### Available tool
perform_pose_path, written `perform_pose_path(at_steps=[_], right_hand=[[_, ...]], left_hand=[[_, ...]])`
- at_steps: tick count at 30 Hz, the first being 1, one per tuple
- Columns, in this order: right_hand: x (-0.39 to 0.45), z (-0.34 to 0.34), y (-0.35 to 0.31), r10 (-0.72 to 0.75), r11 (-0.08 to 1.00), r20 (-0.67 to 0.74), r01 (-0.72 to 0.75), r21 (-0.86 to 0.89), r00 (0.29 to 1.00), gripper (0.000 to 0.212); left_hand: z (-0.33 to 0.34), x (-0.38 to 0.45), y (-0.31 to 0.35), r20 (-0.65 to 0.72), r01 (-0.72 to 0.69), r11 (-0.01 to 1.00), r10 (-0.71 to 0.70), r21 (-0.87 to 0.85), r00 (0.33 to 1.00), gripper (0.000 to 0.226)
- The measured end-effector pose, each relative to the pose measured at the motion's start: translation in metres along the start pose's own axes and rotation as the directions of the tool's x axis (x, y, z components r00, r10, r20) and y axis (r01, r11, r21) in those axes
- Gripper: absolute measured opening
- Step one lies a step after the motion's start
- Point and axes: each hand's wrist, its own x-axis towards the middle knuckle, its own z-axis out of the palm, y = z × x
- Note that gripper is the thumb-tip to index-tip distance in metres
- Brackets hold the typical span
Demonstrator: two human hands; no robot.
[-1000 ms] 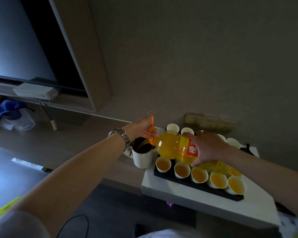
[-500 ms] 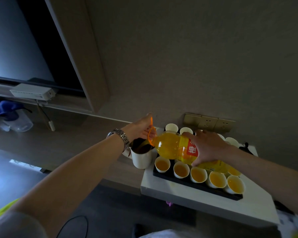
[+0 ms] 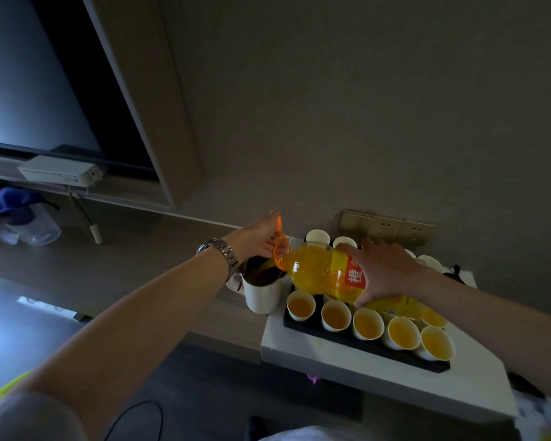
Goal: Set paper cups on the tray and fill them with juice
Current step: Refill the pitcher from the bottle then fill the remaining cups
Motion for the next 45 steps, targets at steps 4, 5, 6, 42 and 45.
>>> perform_pose_path(at_steps=[4, 5, 6, 42, 45], right_hand=[[-0.001, -0.002, 0.0, 0.003, 1.0, 0.012, -0.003, -0.005, 1.0, 0.129], [-0.001, -0.003, 0.0, 0.004, 1.0, 0.014, -0.004, -0.006, 1.0, 0.129], [-0.001, -0.003, -0.001, 0.006, 1.0, 0.013, -0.006, -0.007, 1.0, 0.129], [0.007, -0.015, 0.005, 0.002, 0.999, -0.007, -0.002, -0.035, 1.0, 0.128], [0.01, -0.014, 0.007, -0.002, 0.999, -0.008, 0.002, -0.036, 1.0, 0.129]], left_hand=[[0.002, -0.003, 0.001, 0.003, 0.011, 1.0, -0.011, -0.016, 1.0, 0.06], [0.002, -0.003, 0.001, 0.003, 0.013, 1.0, -0.013, -0.022, 1.0, 0.061], [0.002, -0.003, 0.001, 0.001, 0.016, 1.0, -0.016, -0.024, 1.0, 0.062], [0.003, -0.002, 0.009, 0.004, 0.018, 0.999, -0.018, -0.03, 1.0, 0.058], [0.003, -0.003, 0.011, 0.007, 0.014, 0.999, -0.014, -0.03, 1.0, 0.057]])
